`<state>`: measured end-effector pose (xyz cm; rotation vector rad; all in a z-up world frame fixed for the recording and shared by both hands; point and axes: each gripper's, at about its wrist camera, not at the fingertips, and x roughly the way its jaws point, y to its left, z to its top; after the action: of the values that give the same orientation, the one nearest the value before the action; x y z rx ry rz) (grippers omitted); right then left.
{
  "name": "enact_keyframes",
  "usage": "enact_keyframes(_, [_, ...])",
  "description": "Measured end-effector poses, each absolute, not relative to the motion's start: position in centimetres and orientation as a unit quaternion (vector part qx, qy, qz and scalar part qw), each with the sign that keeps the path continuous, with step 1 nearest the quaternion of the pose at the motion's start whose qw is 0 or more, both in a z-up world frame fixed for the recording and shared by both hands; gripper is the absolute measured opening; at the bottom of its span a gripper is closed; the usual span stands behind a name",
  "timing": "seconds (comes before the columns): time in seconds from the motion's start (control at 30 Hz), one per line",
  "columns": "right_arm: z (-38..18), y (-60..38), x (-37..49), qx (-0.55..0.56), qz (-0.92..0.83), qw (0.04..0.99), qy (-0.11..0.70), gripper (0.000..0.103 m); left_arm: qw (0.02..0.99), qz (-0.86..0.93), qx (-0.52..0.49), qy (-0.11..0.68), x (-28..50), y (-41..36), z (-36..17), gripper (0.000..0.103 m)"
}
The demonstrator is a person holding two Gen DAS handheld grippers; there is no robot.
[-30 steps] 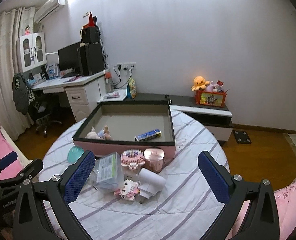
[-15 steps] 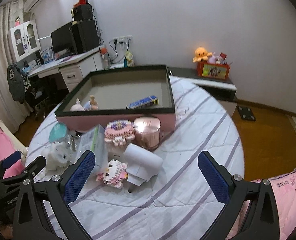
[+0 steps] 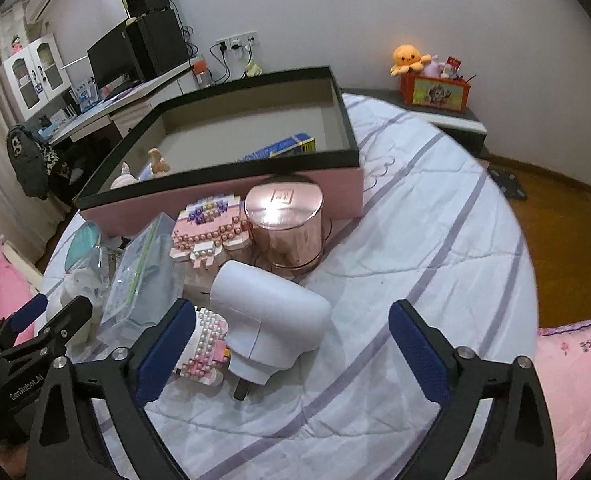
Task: Organize rigid objects
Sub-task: 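Grasp the white bunny bottle with the left gripper while the right grasps the hair dryer, then lower the bunny bottle and hair dryer into the tray and open both grippers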
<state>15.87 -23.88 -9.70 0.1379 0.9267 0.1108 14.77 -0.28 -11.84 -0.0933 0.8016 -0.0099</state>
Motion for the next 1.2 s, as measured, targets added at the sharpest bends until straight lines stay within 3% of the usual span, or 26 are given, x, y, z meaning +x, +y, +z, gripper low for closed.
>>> enact_keyframes(0.03, [-10.1,-23.9,16.0,0.071,0.058,0.888,0.451,0.092,0.917,-0.009,-0.050,0.395,15.0,-0.2,-12.1,0.101])
enact_keyframes(0.1, [-10.6,-24.0,16.1,0.076,0.063,0.884,0.457,0.068,0.912,-0.020,-0.062,0.406,15.5,-0.1,-12.4,0.087])
enact_keyframes(0.13, [-10.8,-24.0,16.1,0.078,0.065,0.882,0.460,0.066,0.909,-0.025,-0.066,0.411,15.7,-0.2,-12.6,0.081])
enact_keyframes(0.17, [-10.9,-24.0,16.1,0.082,0.071,0.882,0.459,0.059,0.906,-0.029,-0.066,0.417,15.9,-0.2,-12.8,0.064])
enact_keyframes(0.2, [-10.9,-24.1,16.1,0.087,0.076,0.882,0.457,0.058,0.904,-0.031,-0.064,0.422,16.0,-0.3,-13.0,0.054])
enact_keyframes(0.7, [-8.8,-23.7,15.1,0.078,0.084,0.893,0.434,0.058,0.909,-0.029,-0.048,0.414,14.6,-0.1,-11.5,0.053])
enact_keyframes(1.2, [-3.4,-23.1,16.0,0.066,0.105,0.918,0.377,0.058,0.932,-0.044,-0.044,0.358,15.5,0.6,-5.0,0.053])
